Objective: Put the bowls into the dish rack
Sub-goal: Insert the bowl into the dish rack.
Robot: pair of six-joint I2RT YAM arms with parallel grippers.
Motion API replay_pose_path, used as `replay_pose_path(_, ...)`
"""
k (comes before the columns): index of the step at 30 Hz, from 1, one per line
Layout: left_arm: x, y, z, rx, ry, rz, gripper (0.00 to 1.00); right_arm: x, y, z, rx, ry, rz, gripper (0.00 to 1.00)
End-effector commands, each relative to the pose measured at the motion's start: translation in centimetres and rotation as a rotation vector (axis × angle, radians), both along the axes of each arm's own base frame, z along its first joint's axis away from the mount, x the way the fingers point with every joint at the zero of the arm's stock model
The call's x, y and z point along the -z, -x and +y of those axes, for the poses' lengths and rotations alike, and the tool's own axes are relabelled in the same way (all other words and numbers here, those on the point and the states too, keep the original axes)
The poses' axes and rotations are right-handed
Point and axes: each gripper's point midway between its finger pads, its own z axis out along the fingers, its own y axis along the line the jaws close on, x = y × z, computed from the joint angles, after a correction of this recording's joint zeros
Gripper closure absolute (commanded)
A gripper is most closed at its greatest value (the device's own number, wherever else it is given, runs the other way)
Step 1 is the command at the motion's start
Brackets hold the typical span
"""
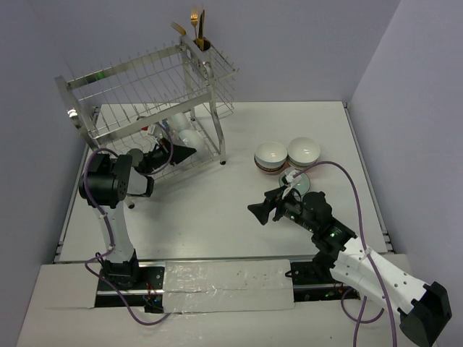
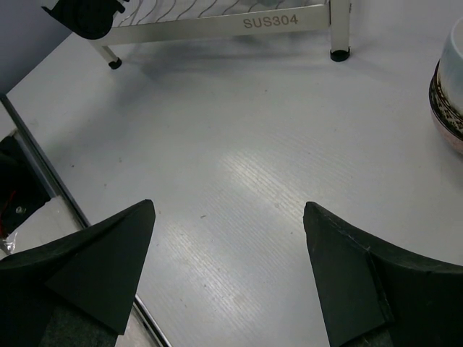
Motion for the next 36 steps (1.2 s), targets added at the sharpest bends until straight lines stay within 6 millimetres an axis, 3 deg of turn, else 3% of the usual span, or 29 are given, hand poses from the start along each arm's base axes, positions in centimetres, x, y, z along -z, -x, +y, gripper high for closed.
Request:
replay_pose_path(1,-2.1,1.9,-0.3,0.013,0.022,-0.250,1.00,-2.7,-0.3,0.3,-0.001,-0.042,-0.077,0.09)
replay_pose_path(5,-1.8,2.0,-0.2,0.001,0.021,-0.237,0.99,-2.7,-0.3,0.3,0.003,-0.045,-0.078,0.09)
replay_pose_path(13,-2.5,2.3,0.2,-0.033,0.055,-0.198,0.75,-2.6,-0.3,0.4,-0.001,-0.049,-0.078,0.09)
replay_pose_path(21,-3.6,2.1,0.7,-0.077,0.095,-0.174,0.58,-3.2,-0.4,-0.2,0.035,-0.058,-0.096,0.08)
replay_pose_path(36,-5.3,2.1,1.6,-0.177,0.117,-0.151,0.42,-3.9,-0.3,-0.7,0.054,-0.073,-0.117,0.08)
